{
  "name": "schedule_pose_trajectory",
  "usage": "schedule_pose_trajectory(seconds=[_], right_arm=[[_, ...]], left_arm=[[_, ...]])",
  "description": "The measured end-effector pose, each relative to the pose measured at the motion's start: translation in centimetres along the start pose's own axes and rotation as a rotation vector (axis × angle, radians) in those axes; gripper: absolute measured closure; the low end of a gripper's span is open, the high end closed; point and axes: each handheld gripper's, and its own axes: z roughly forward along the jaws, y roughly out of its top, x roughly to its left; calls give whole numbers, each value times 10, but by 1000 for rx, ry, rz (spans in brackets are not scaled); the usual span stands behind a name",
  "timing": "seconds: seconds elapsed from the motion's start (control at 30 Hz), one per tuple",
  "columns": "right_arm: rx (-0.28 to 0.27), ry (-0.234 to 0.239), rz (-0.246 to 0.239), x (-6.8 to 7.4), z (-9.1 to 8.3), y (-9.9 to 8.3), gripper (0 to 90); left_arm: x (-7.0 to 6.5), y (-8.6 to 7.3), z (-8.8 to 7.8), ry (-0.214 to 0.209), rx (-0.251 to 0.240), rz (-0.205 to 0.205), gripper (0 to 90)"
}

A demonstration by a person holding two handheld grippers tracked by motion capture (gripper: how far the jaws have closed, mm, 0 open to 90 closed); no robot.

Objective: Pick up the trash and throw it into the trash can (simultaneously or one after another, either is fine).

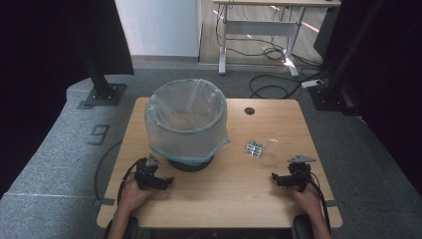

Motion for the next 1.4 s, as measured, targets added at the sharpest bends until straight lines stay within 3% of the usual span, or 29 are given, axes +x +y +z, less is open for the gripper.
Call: schedule_pose_trajectory(seconds=[0.73, 0.8, 0.9, 1.1, 1.4], right_arm=[[5, 3, -1, 1, 0, 1, 0], [22, -2, -8, 2, -1, 3, 0], [33, -31, -56, 5, -1, 9, 0], [16, 18, -35, 3, -2, 20, 0], [-7, 18, -22, -2, 2, 36, 0]], left_arm=[[0, 0, 0, 3, -1, -4, 0], [0, 0, 0, 2, 0, -4, 0], [0, 0, 0, 3, 0, -5, 0], [0, 0, 0, 3, 0, -5, 0], [0, 0, 0, 3, 0, -5, 0]])
